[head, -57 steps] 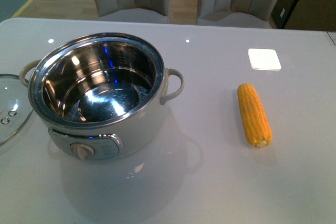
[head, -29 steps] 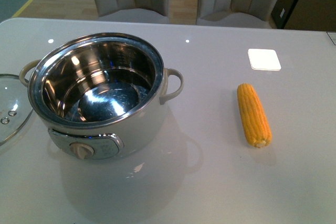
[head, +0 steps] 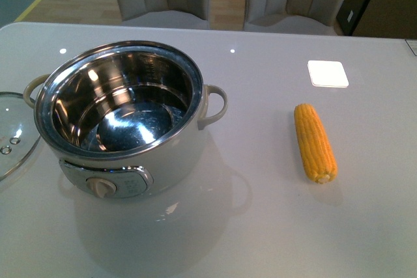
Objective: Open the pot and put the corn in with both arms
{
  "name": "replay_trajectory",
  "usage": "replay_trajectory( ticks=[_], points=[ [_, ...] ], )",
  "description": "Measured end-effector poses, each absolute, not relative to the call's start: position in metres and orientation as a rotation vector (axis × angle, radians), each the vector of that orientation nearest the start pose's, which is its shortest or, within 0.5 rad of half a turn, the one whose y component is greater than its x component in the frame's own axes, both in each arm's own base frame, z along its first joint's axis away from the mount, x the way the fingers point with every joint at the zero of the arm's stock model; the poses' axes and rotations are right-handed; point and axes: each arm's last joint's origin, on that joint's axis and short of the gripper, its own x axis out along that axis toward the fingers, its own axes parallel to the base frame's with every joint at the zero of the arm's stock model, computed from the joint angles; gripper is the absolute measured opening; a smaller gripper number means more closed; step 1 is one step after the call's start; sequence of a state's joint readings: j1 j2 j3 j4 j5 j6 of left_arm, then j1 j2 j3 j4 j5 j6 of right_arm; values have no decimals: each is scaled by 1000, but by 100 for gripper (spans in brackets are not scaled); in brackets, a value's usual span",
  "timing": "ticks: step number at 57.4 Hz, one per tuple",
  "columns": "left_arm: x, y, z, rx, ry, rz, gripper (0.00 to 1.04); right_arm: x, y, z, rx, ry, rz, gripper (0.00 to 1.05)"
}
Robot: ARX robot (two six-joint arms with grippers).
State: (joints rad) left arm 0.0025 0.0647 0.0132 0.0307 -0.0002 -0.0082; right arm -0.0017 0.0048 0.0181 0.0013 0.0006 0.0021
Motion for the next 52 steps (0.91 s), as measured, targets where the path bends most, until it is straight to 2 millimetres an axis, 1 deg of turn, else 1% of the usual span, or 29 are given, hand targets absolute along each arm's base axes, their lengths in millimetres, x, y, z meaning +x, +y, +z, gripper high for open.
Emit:
replay_trajectory(
  ticks=[5, 21, 22, 45, 46, 48, 49, 52],
  points=[
    [98, 0, 168, -8, -7, 3, 3, 97, 0, 169, 2, -15, -2, 96],
    [97, 0, 168, -8, -8, 3, 3, 97, 0, 169, 2, -15, -2, 96],
    [97, 0, 168, -9, -8, 3, 5, 97, 0, 169, 2, -15, -2, 96],
    [97, 0, 168, -8, -8, 3, 76, 97, 0, 169, 2, -14, -2, 96],
    [97, 0, 168, -8, -8, 3, 79, 97, 0, 168, 11, 23, 20, 96],
    [97, 0, 168, -8, -8, 3, 85, 97, 0, 168, 57, 186, 87, 96],
    [97, 0, 168, -8, -8, 3, 88, 98, 1, 168, 71, 233, 100, 96],
    [97, 0, 168, -8, -9, 0, 97, 99, 2, 166, 142, 498, 140, 96]
  ],
)
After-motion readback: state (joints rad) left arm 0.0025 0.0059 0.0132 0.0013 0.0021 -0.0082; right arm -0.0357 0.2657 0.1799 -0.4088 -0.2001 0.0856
